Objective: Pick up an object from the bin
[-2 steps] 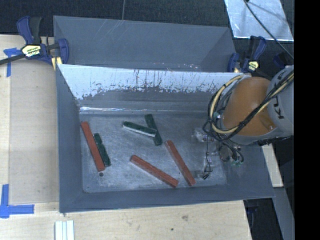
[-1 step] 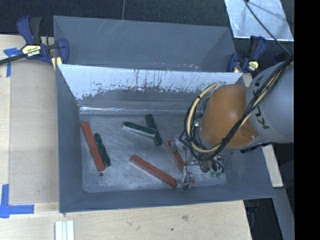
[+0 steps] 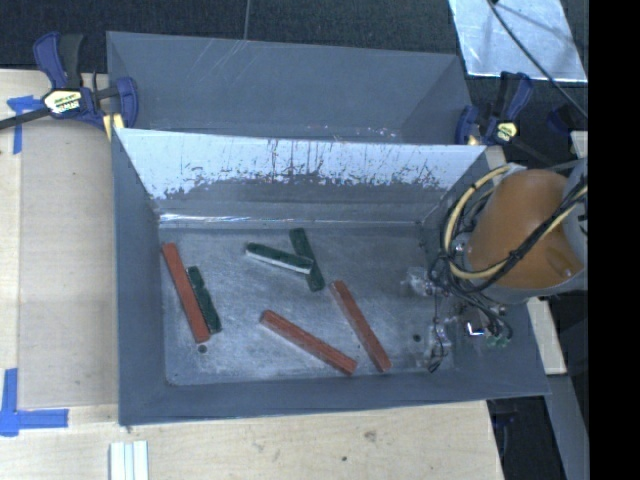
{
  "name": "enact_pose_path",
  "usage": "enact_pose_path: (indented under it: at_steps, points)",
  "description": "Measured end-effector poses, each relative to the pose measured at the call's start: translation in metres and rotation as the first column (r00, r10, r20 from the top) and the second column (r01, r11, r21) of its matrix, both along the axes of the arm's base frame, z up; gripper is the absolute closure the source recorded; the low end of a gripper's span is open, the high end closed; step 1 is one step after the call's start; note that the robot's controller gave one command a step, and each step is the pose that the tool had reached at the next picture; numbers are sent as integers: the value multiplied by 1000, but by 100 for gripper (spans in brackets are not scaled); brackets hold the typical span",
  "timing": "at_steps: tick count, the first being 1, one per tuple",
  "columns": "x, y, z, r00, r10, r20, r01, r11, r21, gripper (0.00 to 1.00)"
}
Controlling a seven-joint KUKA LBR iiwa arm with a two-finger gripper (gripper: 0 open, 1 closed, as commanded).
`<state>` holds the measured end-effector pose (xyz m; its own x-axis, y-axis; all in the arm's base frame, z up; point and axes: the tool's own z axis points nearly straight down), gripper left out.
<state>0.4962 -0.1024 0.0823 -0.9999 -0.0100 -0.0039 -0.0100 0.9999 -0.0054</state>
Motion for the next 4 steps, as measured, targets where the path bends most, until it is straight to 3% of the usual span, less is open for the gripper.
enact_pose_path:
  at_steps: [1,2,3,4]
  points:
    - [46,71,47,978,-206,4,206,978,9,0]
    - [6,123,-13,883,-469,-8,469,883,5,0]
    - [22,65,-12,874,-486,1,486,874,5,0]
    - [22,67,-12,877,-481,1,481,877,6,100]
